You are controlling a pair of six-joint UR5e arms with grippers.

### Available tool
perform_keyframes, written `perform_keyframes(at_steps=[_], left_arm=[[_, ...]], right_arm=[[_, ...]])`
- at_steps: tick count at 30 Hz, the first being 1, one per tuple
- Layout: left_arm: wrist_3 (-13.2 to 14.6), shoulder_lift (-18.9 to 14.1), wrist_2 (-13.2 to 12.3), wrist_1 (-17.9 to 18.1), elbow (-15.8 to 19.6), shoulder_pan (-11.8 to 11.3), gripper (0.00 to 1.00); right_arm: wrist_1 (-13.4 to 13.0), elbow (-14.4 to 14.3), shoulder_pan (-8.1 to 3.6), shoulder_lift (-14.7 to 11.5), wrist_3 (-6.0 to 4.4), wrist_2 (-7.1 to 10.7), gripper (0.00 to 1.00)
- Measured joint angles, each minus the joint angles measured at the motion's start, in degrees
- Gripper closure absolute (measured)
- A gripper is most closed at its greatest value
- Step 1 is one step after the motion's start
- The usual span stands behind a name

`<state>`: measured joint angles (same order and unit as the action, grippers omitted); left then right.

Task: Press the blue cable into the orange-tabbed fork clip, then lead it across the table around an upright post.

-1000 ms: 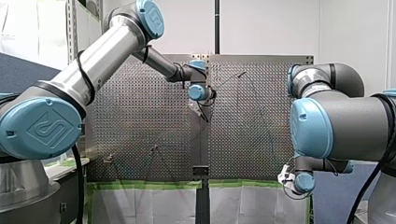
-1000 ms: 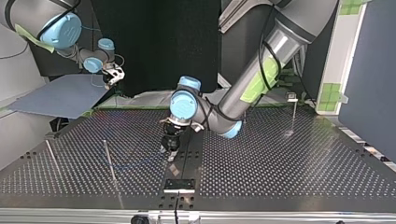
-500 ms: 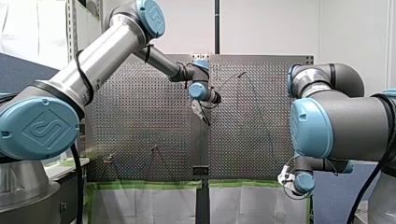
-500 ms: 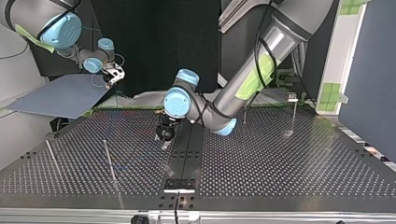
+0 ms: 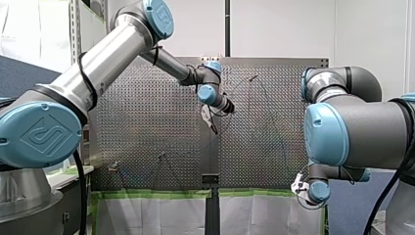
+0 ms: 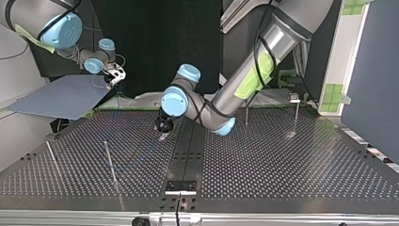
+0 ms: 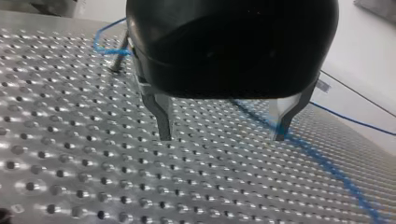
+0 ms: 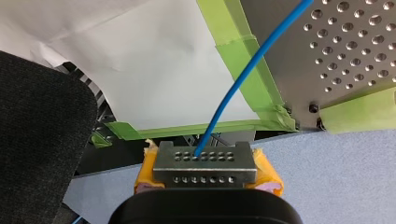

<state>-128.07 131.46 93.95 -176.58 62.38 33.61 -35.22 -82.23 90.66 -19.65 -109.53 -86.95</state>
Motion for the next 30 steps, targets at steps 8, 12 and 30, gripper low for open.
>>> perform_keyframes(at_steps=[8, 12, 30], left_arm=[[3.1, -0.2, -1.3, -4.9, 0.0, 1.2, 0.01], [3.5, -0.3, -1.5, -7.4, 0.0, 1.7, 0.01], [8.4, -9.3, 6.4, -16.8, 3.9, 2.4, 0.01]], right_arm=[[0.1, 0.0, 0.0, 0.0, 0.0, 0.1, 1.0], [0.1, 0.0, 0.0, 0.0, 0.0, 0.15, 1.0], [0.2, 0.1, -0.02, 0.0, 0.0, 0.32, 1.0]])
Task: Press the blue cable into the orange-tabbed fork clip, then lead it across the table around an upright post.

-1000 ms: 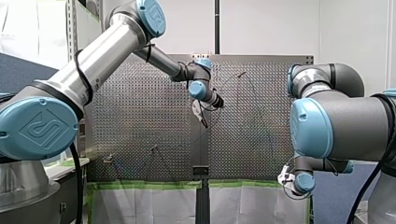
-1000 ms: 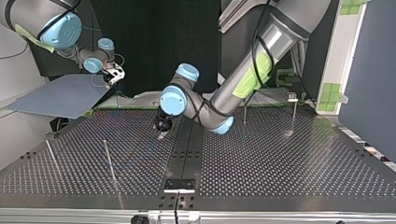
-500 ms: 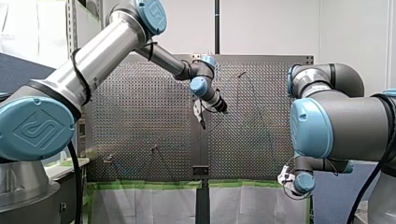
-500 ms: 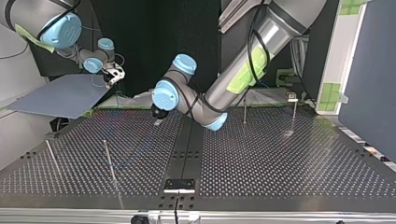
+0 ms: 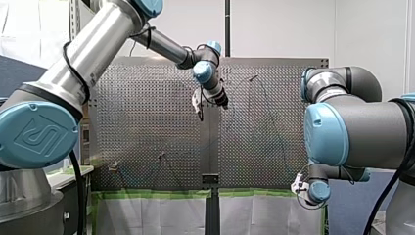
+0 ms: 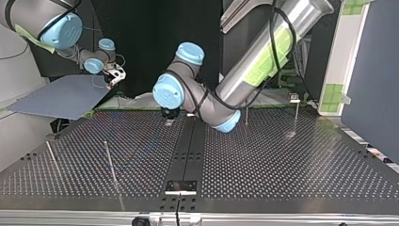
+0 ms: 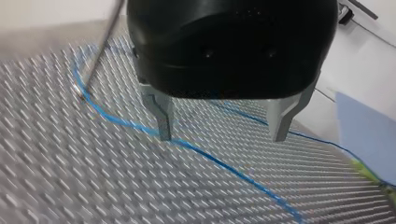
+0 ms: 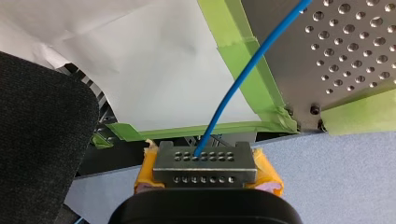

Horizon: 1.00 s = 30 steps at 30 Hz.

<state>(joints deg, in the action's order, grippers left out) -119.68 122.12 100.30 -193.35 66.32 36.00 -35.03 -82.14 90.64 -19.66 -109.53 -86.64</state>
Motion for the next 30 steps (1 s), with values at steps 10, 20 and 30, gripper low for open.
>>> perform_keyframes(at_steps=[10, 20, 30], left_arm=[[5.7, -5.7, 5.6, 3.5, -0.3, 3.3, 0.01], [11.6, -7.5, 2.8, 4.8, -5.2, 7.7, 0.01], [18.1, -7.4, -3.5, 4.9, -8.4, 7.4, 0.01]], right_arm=[[0.1, 0.2, 0.02, 0.0, 0.06, 0.41, 1.0], [0.3, 0.3, 0.04, 0.0, 0.19, 0.58, 1.0], [0.6, 0.3, 0.14, 0.0, 0.94, 0.57, 1.0]])
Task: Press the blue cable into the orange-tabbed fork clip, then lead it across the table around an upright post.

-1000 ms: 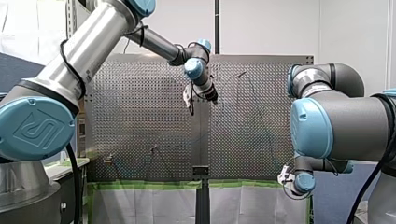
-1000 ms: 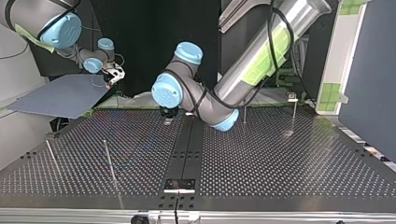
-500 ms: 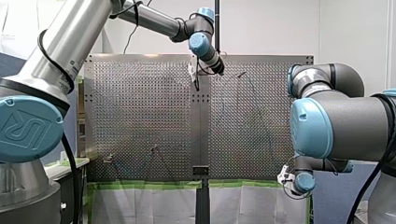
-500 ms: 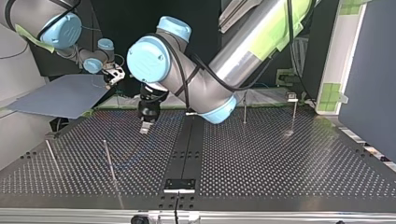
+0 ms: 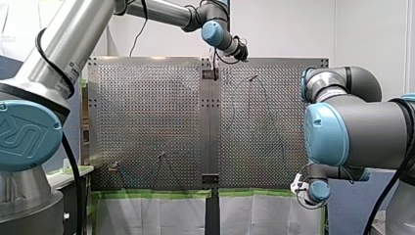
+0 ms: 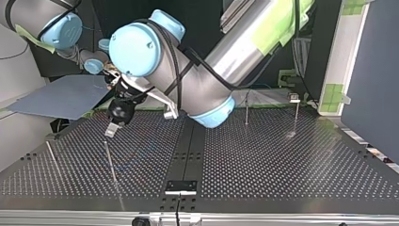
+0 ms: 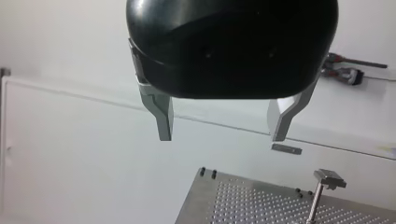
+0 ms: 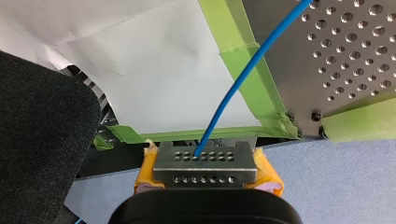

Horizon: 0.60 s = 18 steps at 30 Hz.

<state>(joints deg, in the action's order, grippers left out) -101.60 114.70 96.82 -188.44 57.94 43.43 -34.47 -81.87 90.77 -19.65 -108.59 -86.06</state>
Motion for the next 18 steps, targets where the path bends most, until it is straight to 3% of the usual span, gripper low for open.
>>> perform_keyframes(at_steps=[4, 9, 18], left_arm=[[2.4, 1.3, -1.6, -0.4, 0.0, -0.5, 0.01], [5.0, 4.1, -1.7, -0.8, 0.0, -0.7, 0.01], [5.8, 5.0, -1.3, -1.0, 0.0, -1.0, 0.01]], right_arm=[[0.0, 0.0, 0.12, 0.0, 0.02, 0.01, 1.0], [0.0, 0.1, 0.15, 0.0, 0.03, 0.01, 1.0], [0.0, 0.2, 0.13, 0.0, 0.03, 0.01, 1.0]])
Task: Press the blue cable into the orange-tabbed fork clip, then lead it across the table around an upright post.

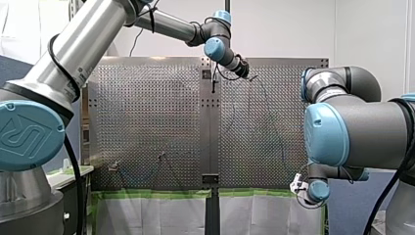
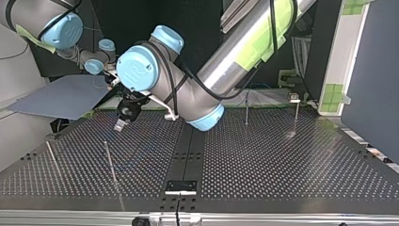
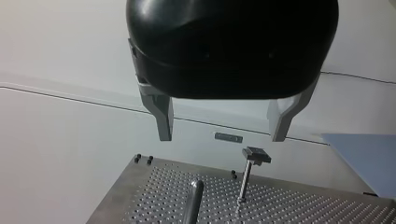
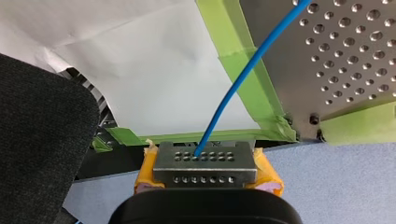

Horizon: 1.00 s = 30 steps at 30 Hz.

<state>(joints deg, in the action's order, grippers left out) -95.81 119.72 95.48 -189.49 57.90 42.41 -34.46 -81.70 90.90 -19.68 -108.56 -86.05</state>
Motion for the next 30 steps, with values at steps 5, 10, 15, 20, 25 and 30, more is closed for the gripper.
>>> perform_keyframes(at_steps=[5, 10, 15, 20, 25, 30], left_arm=[[0.0, 0.0, 1.2, 0.0, 0.0, 0.2, 0.01], [0.0, 0.0, 1.9, 0.1, 0.0, 0.3, 0.01], [0.0, 0.0, 2.0, 0.2, 0.0, 0.3, 0.01], [-0.1, 0.0, 3.0, 0.2, 0.0, 0.4, 0.01], [-0.1, -0.1, 5.8, 0.3, 0.0, 0.5, 0.01], [-1.2, -0.1, 8.8, 0.4, 0.0, 0.5, 0.01]], right_arm=[[0.0, 0.0, 0.01, 0.0, 0.0, 0.0, 1.0], [0.0, 0.1, 0.02, 0.0, 0.0, 0.18, 1.0], [0.0, 0.1, 0.09, 0.0, 0.0, 0.55, 1.0], [0.1, 0.1, 0.13, 0.0, 0.0, 0.71, 1.0], [0.1, 0.1, 0.18, 0.0, 0.01, 0.78, 1.0], [0.1, 0.1, 0.19, 0.0, 0.0, 0.79, 1.0]])
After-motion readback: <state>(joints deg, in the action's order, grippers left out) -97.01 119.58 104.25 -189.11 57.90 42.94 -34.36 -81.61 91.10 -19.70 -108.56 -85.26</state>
